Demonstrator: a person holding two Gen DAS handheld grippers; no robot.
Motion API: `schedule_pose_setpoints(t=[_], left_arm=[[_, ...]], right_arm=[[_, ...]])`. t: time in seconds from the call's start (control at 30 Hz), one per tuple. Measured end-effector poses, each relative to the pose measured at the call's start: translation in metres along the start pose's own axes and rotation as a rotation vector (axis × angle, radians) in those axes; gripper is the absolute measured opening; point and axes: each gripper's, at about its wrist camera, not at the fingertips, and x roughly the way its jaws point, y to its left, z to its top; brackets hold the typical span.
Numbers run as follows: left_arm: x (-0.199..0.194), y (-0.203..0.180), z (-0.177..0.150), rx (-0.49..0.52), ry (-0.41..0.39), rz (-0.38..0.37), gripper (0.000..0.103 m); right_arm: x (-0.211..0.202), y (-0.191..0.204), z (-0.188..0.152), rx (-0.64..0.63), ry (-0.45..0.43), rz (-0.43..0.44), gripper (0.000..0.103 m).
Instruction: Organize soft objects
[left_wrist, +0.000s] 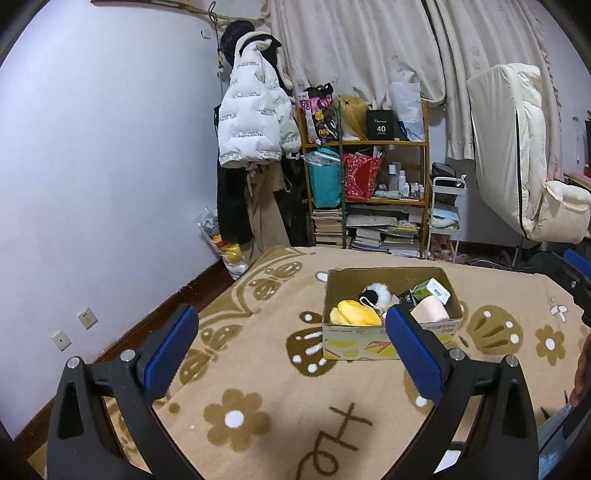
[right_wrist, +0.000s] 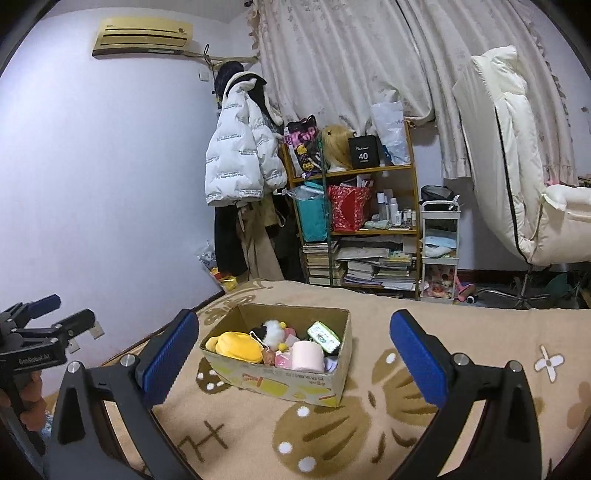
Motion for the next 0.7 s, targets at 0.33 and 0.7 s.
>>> schedule_pose_setpoints(t=[0.33, 0.7], left_arm=[[0.011, 0.004, -0.012, -0.012, -0.002, -0.02, 0.1], [0.03, 0.001, -0.021, 0.0, 0.038, -0.027, 0.1]], right_arm=[[0.003, -0.004, -0.017, -0.026, 0.023, -0.048, 0.103], [0.009, -0.005, -0.026, -0.043, 0.047, -0.051, 0.103]])
